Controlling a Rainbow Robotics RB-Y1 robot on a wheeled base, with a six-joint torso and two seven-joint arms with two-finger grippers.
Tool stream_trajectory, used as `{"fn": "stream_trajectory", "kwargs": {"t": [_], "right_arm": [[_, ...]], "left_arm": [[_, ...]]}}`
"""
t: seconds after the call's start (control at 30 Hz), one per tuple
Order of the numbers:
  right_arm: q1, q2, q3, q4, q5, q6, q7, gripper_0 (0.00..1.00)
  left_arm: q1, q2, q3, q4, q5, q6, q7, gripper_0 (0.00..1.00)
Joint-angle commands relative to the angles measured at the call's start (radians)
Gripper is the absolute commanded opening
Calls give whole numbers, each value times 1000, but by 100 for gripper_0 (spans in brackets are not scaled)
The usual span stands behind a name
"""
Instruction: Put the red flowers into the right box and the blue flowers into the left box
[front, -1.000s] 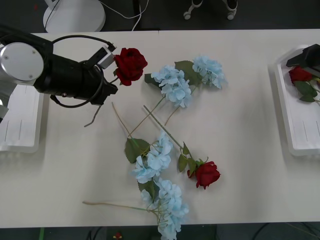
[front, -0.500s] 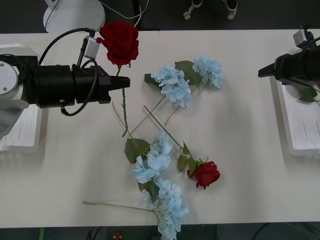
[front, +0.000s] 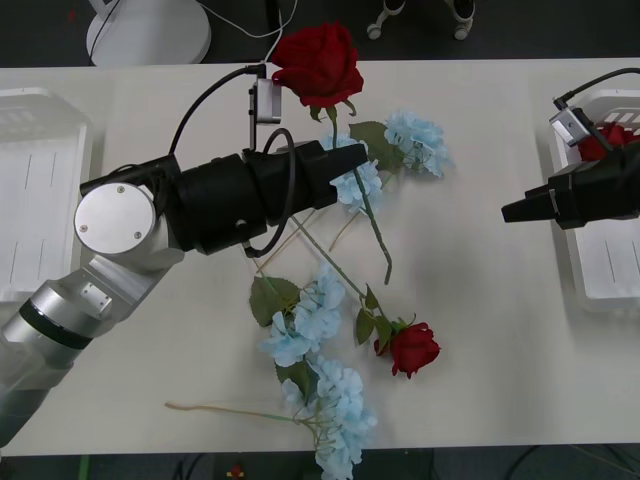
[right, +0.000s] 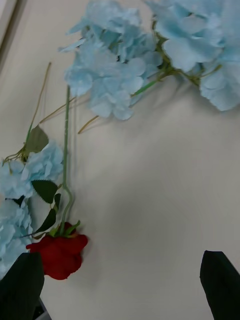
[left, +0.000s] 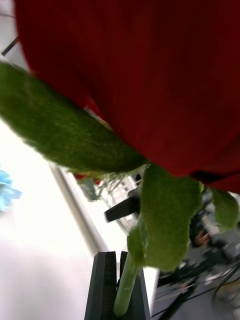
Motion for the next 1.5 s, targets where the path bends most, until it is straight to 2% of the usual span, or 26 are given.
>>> {"fn": "stream_trajectory", "kwargs": {"t": [0.03, 0.2, 0.7, 0.9, 1.13, 1.33, 1.5], "right_arm": [[97, -46, -37, -123, -58, -17, 39, 90], [160, -28, -38, -255, -78, -65, 41, 90], [157, 90, -28, -310, -156, -82, 4, 90], [115, 64, -81, -289, -188, -96, -48, 90], [20, -14, -115, -154, -260, 55, -57, 90], [31, -36, -112, -200, -277, 116, -57, 90], [65, -36, -104, -266, -268, 110, -60, 90]], "left_arm": [[9, -62, -66, -46, 38, -91, 12, 0], [4, -121, -116, -44, 56, -193, 13, 0], [-16, -196, -153, -17, 39, -272, 13, 0], [-30, -205, -153, 6, 39, -272, 12, 0], [-39, -210, -152, 23, 36, -272, 10, 0], [-39, -208, -152, 23, 36, -273, 10, 0], [-39, -208, -150, 23, 36, -272, 10, 0]]}}
